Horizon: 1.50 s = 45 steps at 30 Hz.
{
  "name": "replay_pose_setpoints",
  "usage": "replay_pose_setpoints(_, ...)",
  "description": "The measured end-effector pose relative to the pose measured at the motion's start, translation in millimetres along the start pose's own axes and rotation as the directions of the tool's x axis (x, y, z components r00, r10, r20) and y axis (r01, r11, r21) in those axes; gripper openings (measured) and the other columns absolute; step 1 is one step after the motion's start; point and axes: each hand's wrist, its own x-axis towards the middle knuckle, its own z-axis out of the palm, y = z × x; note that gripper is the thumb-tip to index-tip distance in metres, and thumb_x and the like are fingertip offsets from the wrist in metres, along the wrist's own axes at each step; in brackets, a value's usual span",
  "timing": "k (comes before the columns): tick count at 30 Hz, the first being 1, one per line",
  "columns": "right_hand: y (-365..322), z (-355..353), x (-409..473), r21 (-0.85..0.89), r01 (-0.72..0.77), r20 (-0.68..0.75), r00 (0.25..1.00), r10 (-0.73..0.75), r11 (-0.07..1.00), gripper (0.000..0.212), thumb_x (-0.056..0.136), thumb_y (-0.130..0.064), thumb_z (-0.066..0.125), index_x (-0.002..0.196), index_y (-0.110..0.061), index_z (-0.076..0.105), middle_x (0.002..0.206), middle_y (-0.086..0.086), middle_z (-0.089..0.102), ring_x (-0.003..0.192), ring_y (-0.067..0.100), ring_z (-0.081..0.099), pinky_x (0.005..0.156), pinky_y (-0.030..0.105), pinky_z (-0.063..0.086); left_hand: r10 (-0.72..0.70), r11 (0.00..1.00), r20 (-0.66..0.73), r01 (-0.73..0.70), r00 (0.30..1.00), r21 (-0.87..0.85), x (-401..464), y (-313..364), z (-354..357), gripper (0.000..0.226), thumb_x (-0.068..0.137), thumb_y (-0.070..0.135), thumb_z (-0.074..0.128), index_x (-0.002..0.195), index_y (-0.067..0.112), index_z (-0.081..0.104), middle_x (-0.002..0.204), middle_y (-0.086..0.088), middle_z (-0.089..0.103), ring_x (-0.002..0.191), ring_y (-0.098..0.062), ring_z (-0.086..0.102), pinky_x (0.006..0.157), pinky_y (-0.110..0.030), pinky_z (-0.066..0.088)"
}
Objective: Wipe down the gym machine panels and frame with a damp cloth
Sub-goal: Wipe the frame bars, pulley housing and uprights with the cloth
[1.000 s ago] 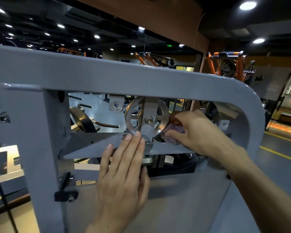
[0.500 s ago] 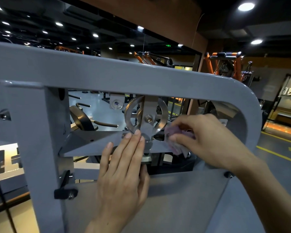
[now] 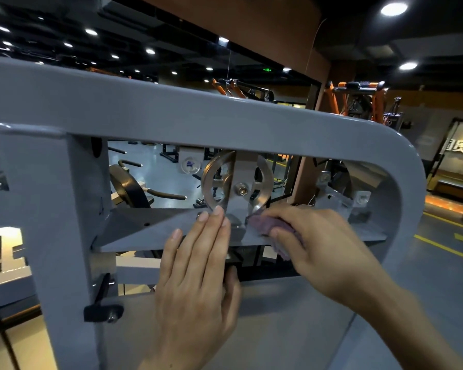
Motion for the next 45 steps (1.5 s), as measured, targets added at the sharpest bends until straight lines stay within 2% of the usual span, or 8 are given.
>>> replay_pose_setpoints(3, -13, 16, 3, -0.024, 0.028, -0.041, 0.999, -0.029, 0.999, 0.025, 0.097, -0.032, 0.044, 0.112, -0.036, 0.064, 0.097, -0.017, 0.069, 0.094, 0.013, 0.064, 0.079, 0.043, 0.054, -0.012, 1.0, -0.005, 0.012, 1.0, -0.022, -1, 0, -1, 0.062, 0.091, 0.018, 0.057, 0.149, 0.001, 0.047, 0.16, -0.011, 0.044, 0.152, -0.025, 0.038, 0.127, -0.044, 0.02)
replay_pose_setpoints(8, 15, 2, -8, -0.032, 0.024, -0.068, 0.997, -0.026, 0.999, 0.024, 0.097, -0.03, 0.048, 0.112, -0.038, 0.064, 0.085, -0.04, 0.055, 0.084, -0.013, 0.053, 0.077, 0.009, 0.039, -0.005, 1.0, -0.003, 0.005, 1.0, -0.02, -1, -1, -1, 0.059, 0.091, 0.018, 0.057, 0.148, 0.003, 0.05, 0.158, -0.01, 0.047, 0.15, -0.025, 0.041, 0.127, -0.044, 0.022)
replay_pose_setpoints(12, -11, 25, -2, -0.056, 0.043, -0.177, 0.983, -0.052, 0.998, 0.022, 0.096, -0.025, 0.052, 0.109, -0.034, 0.066, 0.096, -0.021, 0.069, 0.09, 0.007, 0.064, 0.074, 0.027, 0.05, 0.009, 1.0, 0.008, -0.009, 1.0, -0.011, -4, -2, 1, 0.054, 0.092, 0.017, 0.057, 0.144, 0.005, 0.056, 0.154, -0.008, 0.052, 0.147, -0.025, 0.045, 0.126, -0.046, 0.023)
replay_pose_setpoints(20, -12, 16, -19, -0.139, -0.009, -0.237, 0.971, -0.025, 0.99, 0.027, 0.096, -0.031, 0.048, 0.115, -0.035, 0.066, 0.09, -0.03, 0.056, 0.088, -0.001, 0.052, 0.065, 0.015, 0.036, 0.046, 0.981, 0.027, -0.04, 0.999, -0.189, -13, -13, -17, 0.049, 0.089, 0.011, 0.057, 0.138, 0.009, 0.06, 0.147, -0.004, 0.057, 0.148, -0.022, 0.043, 0.126, -0.045, 0.026)
replay_pose_setpoints(24, -54, 51, -15, -0.096, 0.121, -0.288, 0.947, -0.144, 0.988, 0.032, 0.093, -0.02, 0.053, 0.119, -0.017, 0.072, 0.117, -0.008, 0.072, 0.109, 0.012, 0.064, 0.092, 0.025, 0.048, 0.009, 0.982, 0.03, -0.004, 0.999, -0.188, -26, -24, -30, 0.052, 0.085, 0.008, 0.057, 0.137, 0.006, 0.06, 0.148, -0.006, 0.056, 0.148, -0.025, 0.044, 0.123, -0.046, 0.033)
replay_pose_setpoints(33, -106, 55, 37, -0.1, 0.252, 0.024, 0.968, -0.251, 0.963, 0.051, 0.075, 0.004, 0.061, 0.122, -0.015, 0.066, 0.122, 0.001, 0.072, 0.11, 0.024, 0.07, 0.082, 0.04, 0.062, -0.247, 0.899, 0.07, 0.256, 0.966, -0.356, -25, -22, -58, 0.07, 0.083, 0.016, 0.057, 0.152, 0.012, 0.044, 0.16, 0.001, 0.038, 0.155, -0.022, 0.03, 0.125, -0.026, 0.026)
replay_pose_setpoints(38, -125, 50, 73, -0.28, 0.171, 0.151, 0.979, -0.133, 0.944, 0.024, 0.095, -0.007, 0.055, 0.115, -0.019, 0.054, 0.104, 0.001, 0.061, 0.098, 0.026, 0.063, 0.071, 0.032, 0.04, -0.218, 0.904, 0.112, 0.244, 0.969, -0.35, -23, -23, -62, 0.076, 0.084, 0.009, 0.056, 0.157, 0.014, 0.036, 0.163, 0.004, 0.033, 0.157, -0.021, 0.027, 0.126, -0.026, 0.022)
replay_pose_setpoints(45, -139, 28, 39, -0.326, 0.051, 0.258, 0.966, 0.037, 0.944, 0.034, 0.093, -0.01, 0.052, 0.122, -0.026, 0.048, 0.112, -0.005, 0.06, 0.104, 0.026, 0.062, 0.069, 0.03, 0.036, -0.157, 0.912, 0.126, 0.193, 0.98, -0.361, -33, -30, -67, 0.078, 0.079, -0.008, 0.06, 0.153, 0.011, 0.043, 0.165, 0.004, 0.033, 0.156, -0.022, 0.029, 0.125, -0.033, 0.026)
